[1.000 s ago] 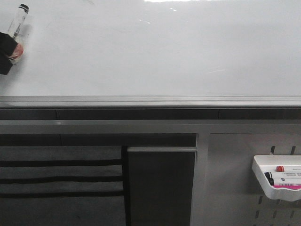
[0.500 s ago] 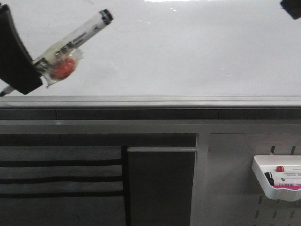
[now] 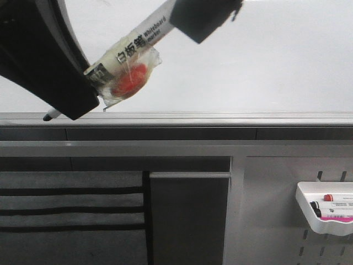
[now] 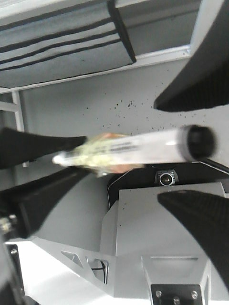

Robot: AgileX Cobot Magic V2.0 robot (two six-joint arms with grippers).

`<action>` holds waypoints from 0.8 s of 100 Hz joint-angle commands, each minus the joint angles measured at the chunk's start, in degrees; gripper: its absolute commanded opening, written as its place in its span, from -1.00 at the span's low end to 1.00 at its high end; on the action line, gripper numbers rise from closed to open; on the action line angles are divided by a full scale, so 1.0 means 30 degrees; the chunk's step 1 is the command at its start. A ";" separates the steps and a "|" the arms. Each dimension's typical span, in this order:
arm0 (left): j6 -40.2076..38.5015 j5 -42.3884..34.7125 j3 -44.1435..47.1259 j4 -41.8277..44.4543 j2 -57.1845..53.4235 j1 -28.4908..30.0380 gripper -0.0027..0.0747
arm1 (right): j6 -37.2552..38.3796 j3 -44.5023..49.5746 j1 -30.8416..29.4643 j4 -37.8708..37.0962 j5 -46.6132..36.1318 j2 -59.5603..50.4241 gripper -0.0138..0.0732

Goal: Write number 3 on whiteboard

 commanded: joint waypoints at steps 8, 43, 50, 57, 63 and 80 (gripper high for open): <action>0.0398 -0.0774 -0.0631 -0.0761 -0.0474 -0.0195 -0.91 | -0.0342 -0.0860 0.0711 0.0303 -0.1135 0.0182 0.09; 0.0446 -0.0997 -0.0631 -0.0761 -0.0474 -0.0195 -0.91 | -0.0342 -0.0860 0.0711 0.0728 -0.1279 0.0257 0.08; 0.0446 -0.1093 -0.0631 -0.0761 -0.0474 -0.0195 -0.91 | -0.0342 -0.0860 0.0711 0.0775 -0.1279 0.0257 0.08; 0.0446 -0.1227 -0.0631 -0.0761 -0.0474 -0.0195 -0.91 | -0.0342 -0.0860 0.0711 0.0883 -0.1279 0.0257 0.08; 0.0446 -0.1369 -0.0631 -0.0761 -0.0474 -0.0195 -0.91 | -0.0342 -0.0860 0.0711 0.0929 -0.1279 0.0257 0.08; 0.0446 -0.1370 -0.0631 -0.0761 -0.0474 -0.0195 -0.91 | -0.0342 -0.0860 0.0711 0.1084 -0.1244 0.0257 -0.13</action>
